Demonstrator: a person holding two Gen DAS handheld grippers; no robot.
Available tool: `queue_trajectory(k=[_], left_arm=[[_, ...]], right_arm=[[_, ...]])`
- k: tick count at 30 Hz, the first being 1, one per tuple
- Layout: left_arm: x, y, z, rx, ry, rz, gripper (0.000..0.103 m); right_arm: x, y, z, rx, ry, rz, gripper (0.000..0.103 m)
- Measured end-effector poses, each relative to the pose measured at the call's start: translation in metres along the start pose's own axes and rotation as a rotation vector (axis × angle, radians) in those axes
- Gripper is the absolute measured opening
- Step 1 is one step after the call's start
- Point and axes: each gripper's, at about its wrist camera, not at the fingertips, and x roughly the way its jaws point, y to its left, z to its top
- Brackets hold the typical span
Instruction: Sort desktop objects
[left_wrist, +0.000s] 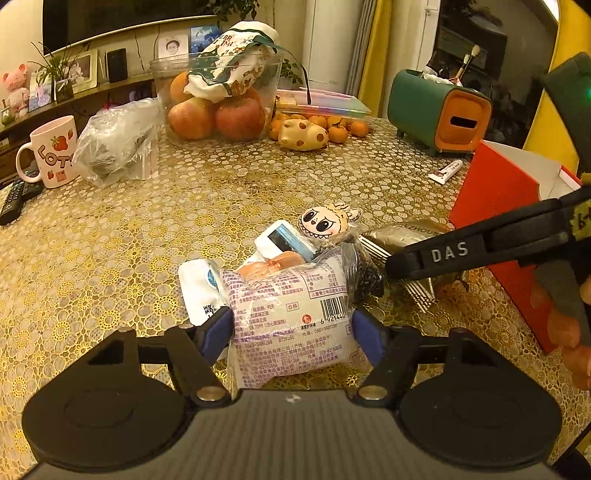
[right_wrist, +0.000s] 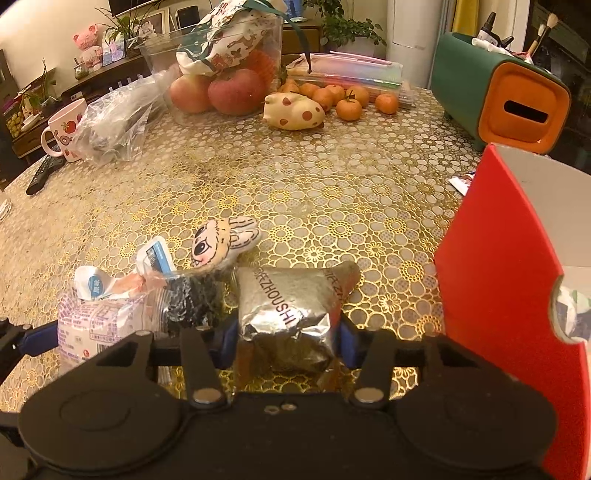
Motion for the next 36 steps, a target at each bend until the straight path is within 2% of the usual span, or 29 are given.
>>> queue_trajectory(k=[10, 25, 36], left_arm=[[-0.007, -0.001, -0.003, -0.022, 0.012, -0.012, 0.062], [-0.030, -0.009, -0.006, -0.031, 0.010, -0.021, 0.061], [-0.062, -0.024, -0.001, -0.007, -0.013, -0.064, 0.061]], right_arm=[[-0.027, -0.001, -0.007, 0.010, -0.021, 0.000, 0.051], [-0.066, -0.002, -0.029, 0.018, -0.048, 0.022, 0.051], [-0.098, -0.002, -0.045, 0.015, -0.051, 0.034, 0.051]])
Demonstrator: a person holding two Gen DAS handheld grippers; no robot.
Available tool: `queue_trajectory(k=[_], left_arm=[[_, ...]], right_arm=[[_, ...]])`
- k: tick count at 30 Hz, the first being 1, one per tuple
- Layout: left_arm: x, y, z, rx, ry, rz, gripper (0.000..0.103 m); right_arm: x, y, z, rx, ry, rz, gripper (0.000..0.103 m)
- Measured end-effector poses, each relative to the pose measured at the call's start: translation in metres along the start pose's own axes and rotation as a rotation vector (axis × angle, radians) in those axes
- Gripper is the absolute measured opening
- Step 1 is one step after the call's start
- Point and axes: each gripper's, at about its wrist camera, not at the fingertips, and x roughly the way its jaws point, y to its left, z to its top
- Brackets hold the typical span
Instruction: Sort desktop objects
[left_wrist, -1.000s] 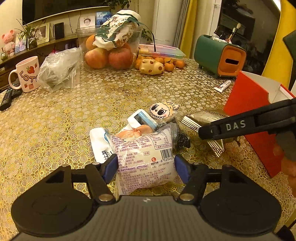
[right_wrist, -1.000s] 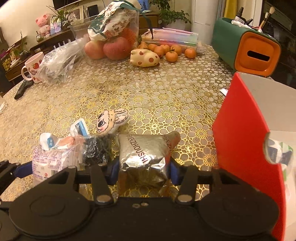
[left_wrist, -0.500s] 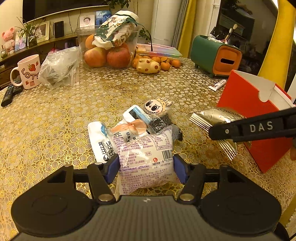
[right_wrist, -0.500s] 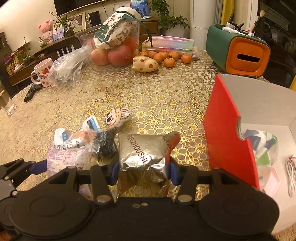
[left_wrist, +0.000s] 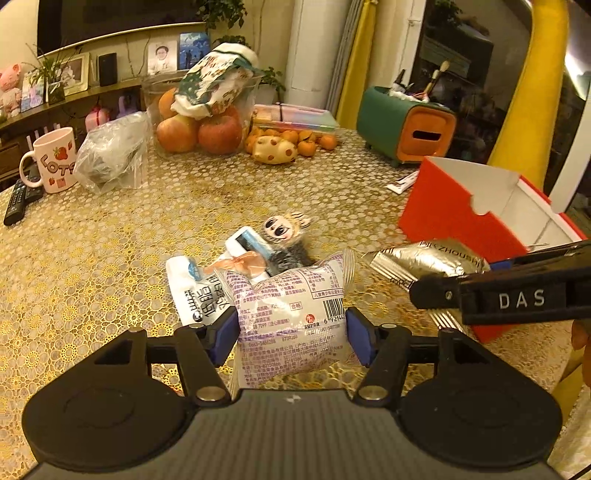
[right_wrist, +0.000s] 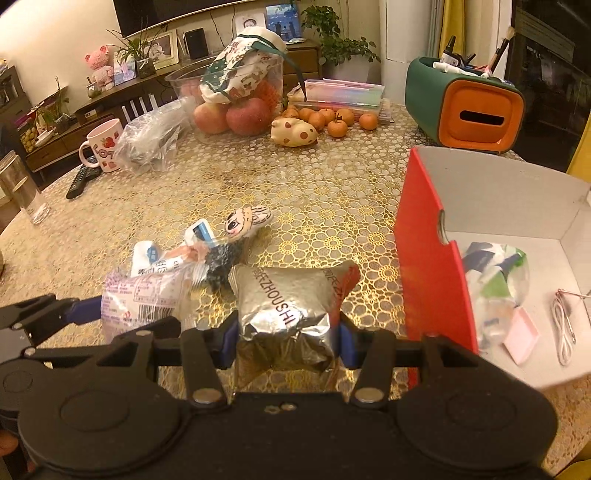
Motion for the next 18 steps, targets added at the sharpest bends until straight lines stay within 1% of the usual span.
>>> queue_trajectory(k=[12, 18], left_arm=[[-0.034, -0.023, 0.005, 0.023, -0.017, -0.035, 0.061], [-0.046, -0.037, 0.013, 0.033, -0.014, -0.072, 0.061]], right_arm=[[-0.047, -0.006, -0.013, -0.017, -0.040, 0.019, 0.051], [-0.070, -0.017, -0.018, -0.023, -0.059, 0.020, 0.051]])
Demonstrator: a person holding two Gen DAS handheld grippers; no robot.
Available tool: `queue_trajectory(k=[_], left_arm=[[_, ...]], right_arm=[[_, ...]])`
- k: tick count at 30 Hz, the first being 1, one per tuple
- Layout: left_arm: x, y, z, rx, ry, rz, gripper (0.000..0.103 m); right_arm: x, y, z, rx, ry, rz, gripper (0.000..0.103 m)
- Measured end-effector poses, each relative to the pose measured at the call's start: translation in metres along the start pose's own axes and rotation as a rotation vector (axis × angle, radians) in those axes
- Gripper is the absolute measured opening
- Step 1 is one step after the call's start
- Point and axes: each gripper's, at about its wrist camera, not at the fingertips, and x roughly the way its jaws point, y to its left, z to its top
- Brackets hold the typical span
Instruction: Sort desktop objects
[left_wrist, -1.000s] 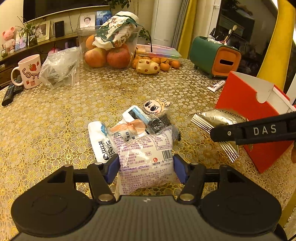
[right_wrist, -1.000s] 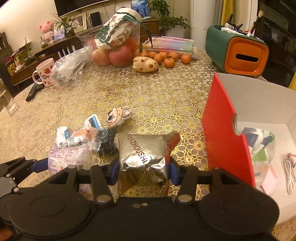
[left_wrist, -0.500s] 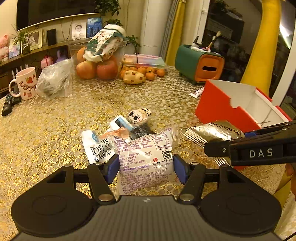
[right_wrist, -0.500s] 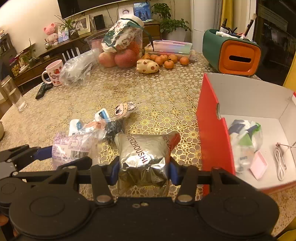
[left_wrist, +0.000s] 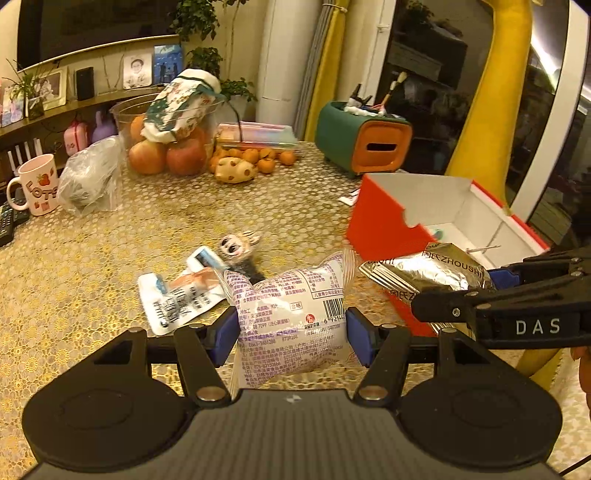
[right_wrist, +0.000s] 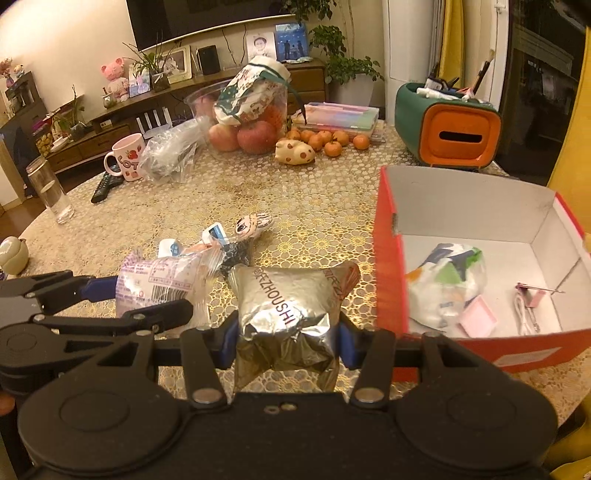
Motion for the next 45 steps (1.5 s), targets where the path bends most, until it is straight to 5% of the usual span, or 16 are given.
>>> queue_trajectory(k=[27, 45], left_arm=[[0.015, -0.095, 0.042, 0.176, 0.001, -0.104, 0.061], [0.069, -0.163, 0.066, 0.268, 0.046, -0.150, 0.061]], right_arm=[[-0.052, -0.104, -0.011, 0.133, -0.068, -0.072, 0.051], [-0.048, -0.187, 0.002, 0.205, -0.105, -0.184, 0.051]])
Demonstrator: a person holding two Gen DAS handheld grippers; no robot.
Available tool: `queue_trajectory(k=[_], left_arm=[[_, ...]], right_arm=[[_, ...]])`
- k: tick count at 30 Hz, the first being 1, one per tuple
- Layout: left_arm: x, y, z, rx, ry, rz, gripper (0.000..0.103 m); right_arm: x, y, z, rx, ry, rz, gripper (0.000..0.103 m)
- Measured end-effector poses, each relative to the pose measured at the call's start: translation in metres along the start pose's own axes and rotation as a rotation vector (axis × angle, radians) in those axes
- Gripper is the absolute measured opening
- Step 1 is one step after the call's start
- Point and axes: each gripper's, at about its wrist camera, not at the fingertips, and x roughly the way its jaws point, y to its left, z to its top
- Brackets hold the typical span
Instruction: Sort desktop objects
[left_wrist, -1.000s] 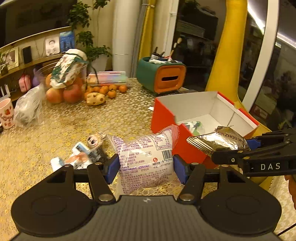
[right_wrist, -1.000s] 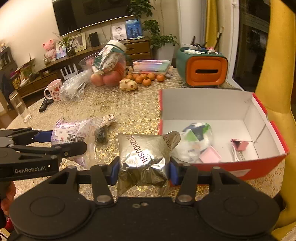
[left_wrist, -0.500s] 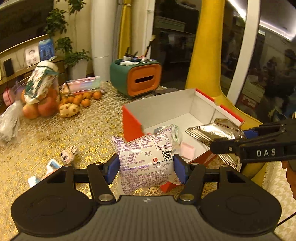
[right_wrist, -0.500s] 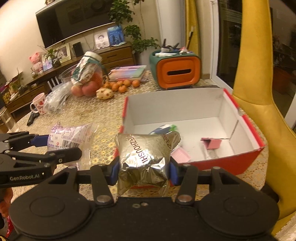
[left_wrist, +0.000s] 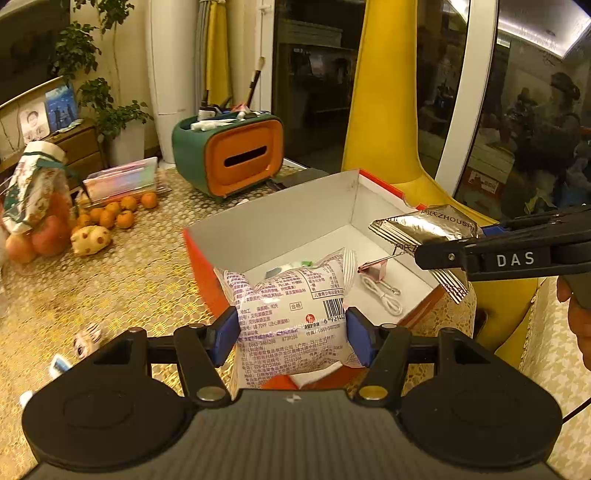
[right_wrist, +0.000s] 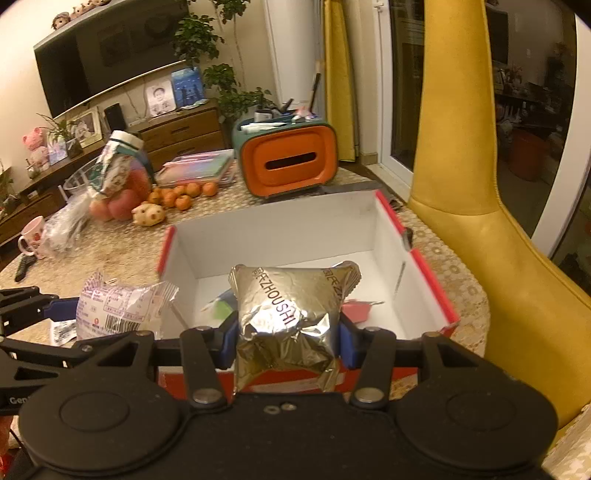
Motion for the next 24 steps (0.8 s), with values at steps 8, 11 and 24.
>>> queue_trajectory(k=[8, 11, 24], left_arm=[[0.035, -0.022, 0.021, 0.055, 0.016, 0.000, 0.061], [0.049, -0.025, 0.027, 0.059, 0.034, -0.009, 0.061], [0.098, -0.031, 0.037, 0.114, 0.121, -0.024, 0.061]], right_arm=[[0.029, -0.028, 0.016, 0.038, 0.018, -0.024, 0.051], [0.042, -0.033, 0.021, 0.030, 0.025, -0.035, 0.051], [0.095, -0.040, 0.036, 0.006, 0.096, -0.050, 0.051]])
